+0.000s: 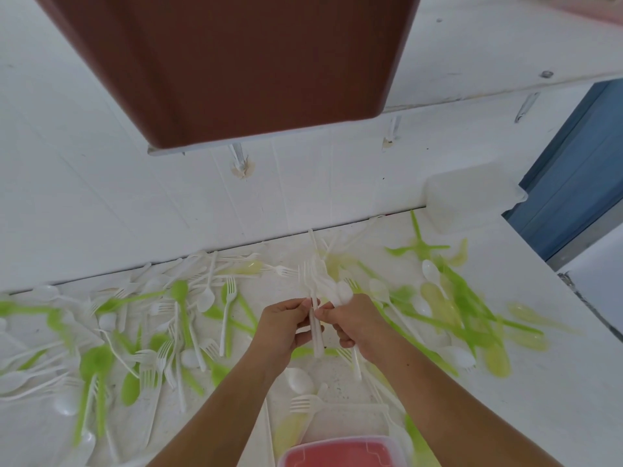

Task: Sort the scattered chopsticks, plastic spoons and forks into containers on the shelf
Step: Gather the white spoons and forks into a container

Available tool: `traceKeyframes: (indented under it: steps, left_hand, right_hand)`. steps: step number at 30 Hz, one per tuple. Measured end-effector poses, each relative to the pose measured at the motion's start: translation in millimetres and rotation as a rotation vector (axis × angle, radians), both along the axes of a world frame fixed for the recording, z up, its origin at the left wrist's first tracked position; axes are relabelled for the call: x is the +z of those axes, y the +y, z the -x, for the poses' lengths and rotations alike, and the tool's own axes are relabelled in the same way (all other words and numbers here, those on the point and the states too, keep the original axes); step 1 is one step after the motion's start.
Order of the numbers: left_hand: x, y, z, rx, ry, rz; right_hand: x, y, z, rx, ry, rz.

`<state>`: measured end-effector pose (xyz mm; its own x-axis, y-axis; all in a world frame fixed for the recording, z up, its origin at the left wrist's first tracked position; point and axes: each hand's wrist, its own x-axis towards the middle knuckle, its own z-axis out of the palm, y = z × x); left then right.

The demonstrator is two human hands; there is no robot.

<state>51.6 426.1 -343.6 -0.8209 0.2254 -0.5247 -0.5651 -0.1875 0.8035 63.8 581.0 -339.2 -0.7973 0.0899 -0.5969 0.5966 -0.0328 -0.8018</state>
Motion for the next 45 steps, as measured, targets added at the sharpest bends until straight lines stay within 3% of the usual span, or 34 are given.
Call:
traceKeyframes:
  steps: [7, 15, 28, 39, 45]
  left_hand:
    - [-4, 2, -1, 0.008, 0.003, 0.005]
    - [-4, 2, -1, -0.003, -0.002, 0.011]
    - [-10, 5, -2, -0.032, 0.012, 0.061]
    - [-4, 11, 5, 0.029, -0.008, 0.042]
    - [-1, 14, 5, 0.033, 0.008, -0.003]
  right_hand:
    - [1, -1, 1, 0.028, -0.036, 0.065]
    - [-3, 4, 8, 0.062, -0.065, -0.096]
    - [-3, 3, 7, 0.157, 0.072, -0.276]
    - [4, 3, 10, -0.03, -0.1, 0.093]
    - [-11, 2, 6, 0.157, 0.047, -0.046]
